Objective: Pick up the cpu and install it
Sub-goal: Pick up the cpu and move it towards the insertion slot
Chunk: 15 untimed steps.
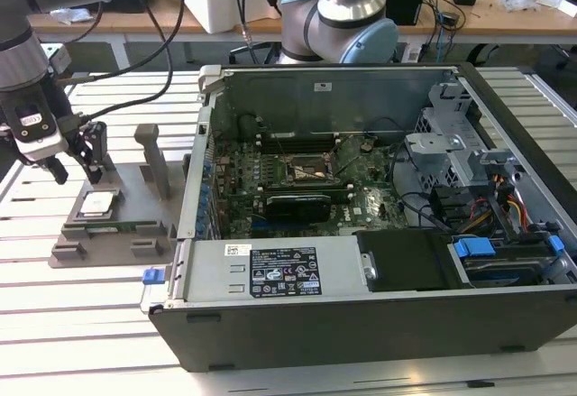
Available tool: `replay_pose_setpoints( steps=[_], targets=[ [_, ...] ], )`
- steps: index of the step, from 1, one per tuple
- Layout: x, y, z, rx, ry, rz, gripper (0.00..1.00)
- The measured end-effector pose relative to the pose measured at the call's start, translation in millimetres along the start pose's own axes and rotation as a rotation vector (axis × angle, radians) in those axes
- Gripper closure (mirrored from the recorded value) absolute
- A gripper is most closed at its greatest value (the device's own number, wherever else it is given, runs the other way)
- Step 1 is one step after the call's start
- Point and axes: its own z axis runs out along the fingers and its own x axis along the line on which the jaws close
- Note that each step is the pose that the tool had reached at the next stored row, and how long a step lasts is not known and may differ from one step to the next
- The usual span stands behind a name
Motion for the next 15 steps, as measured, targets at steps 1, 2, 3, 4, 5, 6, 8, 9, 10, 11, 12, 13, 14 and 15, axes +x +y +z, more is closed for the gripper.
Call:
replay_pose_setpoints(
  steps=[1,2,3,4,5,6,8,9,10,11,12,13,14,15],
  targets=[
    [0.0,0.0,1.9,0.0,0.0001,0.0,0.46],
    [0.0,0.0,3.6,0.0,0.0003,0.0,0.46],
    [0.0,0.0,5.1,0.0,0.0005,0.0,0.46],
    [0.0,-0.1,7.8,0.0001,0.0008,0.0,0.46],
    [0.0,-0.1,9.5,0.0,0.0009,0.0,0.46],
    [0.1,-0.1,10.9,0.0,0.0012,0.0,0.46],
    [0.1,-0.2,15.7,0.0001,0.0021,-0.001,0.46],
    [0.1,-0.2,17.7,0.0001,0.0023,-0.003,0.46],
    [0.0,-0.2,19.7,0.0001,0.0023,-0.007,0.46],
    [0.0,-0.3,21.5,0.0003,0.0024,-0.011,0.46],
    [-0.1,-0.2,23.5,0.0008,0.0024,-0.015,0.46],
    [-0.1,-0.2,25.5,0.0012,0.0025,-0.018,0.46],
    [-0.2,-0.1,27.5,0.0016,0.0025,-0.02,0.46],
    [-0.5,0.2,29.7,0.0024,0.0025,-0.022,0.46]
  ],
)
